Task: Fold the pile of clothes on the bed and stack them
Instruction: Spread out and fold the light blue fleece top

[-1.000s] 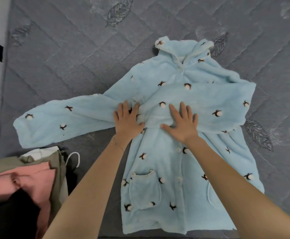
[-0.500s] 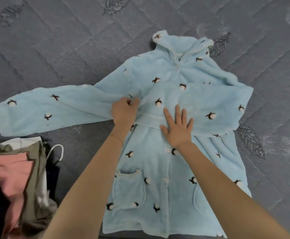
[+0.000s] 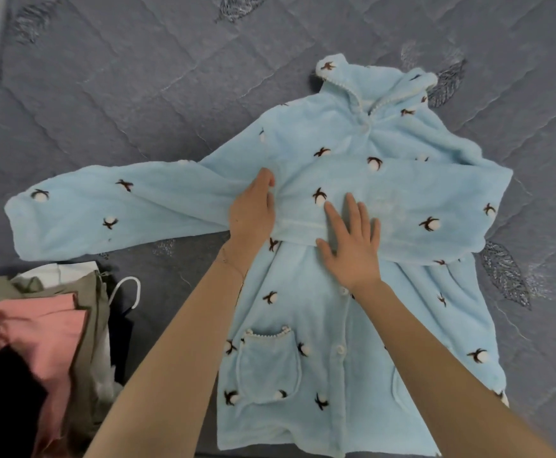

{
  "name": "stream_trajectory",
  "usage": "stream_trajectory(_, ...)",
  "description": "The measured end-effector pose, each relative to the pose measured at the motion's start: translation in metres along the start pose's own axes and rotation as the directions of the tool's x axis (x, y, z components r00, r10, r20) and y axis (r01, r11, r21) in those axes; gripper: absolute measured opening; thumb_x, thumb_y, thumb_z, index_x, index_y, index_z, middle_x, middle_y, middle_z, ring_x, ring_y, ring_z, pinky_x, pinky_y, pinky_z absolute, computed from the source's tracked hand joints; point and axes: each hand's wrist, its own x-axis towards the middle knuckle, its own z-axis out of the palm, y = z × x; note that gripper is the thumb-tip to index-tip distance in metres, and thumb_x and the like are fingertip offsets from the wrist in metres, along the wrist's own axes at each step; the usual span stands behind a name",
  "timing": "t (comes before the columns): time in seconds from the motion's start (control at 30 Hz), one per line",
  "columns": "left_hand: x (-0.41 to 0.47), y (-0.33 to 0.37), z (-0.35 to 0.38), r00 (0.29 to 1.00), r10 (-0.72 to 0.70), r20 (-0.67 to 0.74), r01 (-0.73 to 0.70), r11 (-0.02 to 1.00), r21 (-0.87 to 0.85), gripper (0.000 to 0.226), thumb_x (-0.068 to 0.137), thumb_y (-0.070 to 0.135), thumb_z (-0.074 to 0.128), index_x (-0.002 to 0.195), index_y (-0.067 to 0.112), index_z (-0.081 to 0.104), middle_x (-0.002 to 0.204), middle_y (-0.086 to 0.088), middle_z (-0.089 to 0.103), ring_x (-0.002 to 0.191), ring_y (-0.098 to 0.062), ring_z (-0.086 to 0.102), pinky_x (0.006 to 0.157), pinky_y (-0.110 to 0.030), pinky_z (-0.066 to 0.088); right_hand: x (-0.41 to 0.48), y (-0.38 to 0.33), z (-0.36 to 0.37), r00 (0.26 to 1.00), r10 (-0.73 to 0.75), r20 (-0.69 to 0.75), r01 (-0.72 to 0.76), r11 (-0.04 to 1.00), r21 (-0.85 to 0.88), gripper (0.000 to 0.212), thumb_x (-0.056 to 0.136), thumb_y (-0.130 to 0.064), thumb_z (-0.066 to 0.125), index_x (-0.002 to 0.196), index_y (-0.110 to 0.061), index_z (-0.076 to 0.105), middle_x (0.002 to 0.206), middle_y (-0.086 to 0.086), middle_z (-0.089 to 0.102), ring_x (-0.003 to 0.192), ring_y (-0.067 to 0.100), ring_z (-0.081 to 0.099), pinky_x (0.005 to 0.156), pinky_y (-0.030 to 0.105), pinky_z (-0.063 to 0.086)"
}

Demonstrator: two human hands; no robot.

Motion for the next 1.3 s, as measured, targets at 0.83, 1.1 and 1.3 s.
stream_trajectory(0.83, -0.039, -0.174, -0.137, 0.972, -0.231, 0.036, 0.168, 0.797, 0.581, 0.067, 0.100, 0.044, 0.036, 0.156, 0.026, 0.002, 0.163, -0.009, 0.000, 0.149, -0.035, 0.001, 0.117, -0.055, 0.000, 0.051, -0.208, 0.023, 0.953, -0.273, 0.134, 0.296, 0.931, -0.214, 0.081, 0.091, -0.047, 0.052, 0.154, -0.035, 0.003, 0.163, 0.002, -0.009, 0.149, 0.028, -0.012, 0.118, 0.050, -0.010)
stream_trajectory(1.1, -0.037, -0.206, -0.175, 0.797, -0.599, -0.080, 0.588, 0.738, 0.330, 0.072, 0.100, 0.039, 0.041, 0.155, 0.015, 0.001, 0.161, -0.020, -0.003, 0.147, -0.041, 0.002, 0.114, -0.060, 0.010, 0.060, -0.263, 0.039, 0.939, -0.302, 0.164, 0.330, 0.924, -0.191, 0.080, 0.093, -0.047, 0.050, 0.154, -0.035, 0.000, 0.163, 0.003, -0.007, 0.149, 0.027, -0.010, 0.118, 0.048, -0.009)
stream_trajectory(1.3, -0.030, -0.238, -0.200, 0.647, -0.749, -0.143, 0.762, 0.638, 0.110, 0.077, 0.099, 0.030, 0.048, 0.153, 0.005, -0.001, 0.157, -0.026, 0.011, 0.143, -0.041, 0.018, 0.113, -0.054, 0.021, 0.065, -0.290, 0.056, 0.935, -0.296, 0.195, 0.331, 0.927, -0.178, 0.083, 0.091, -0.052, 0.052, 0.154, -0.036, 0.000, 0.163, 0.003, -0.006, 0.149, 0.028, -0.009, 0.119, 0.050, -0.006)
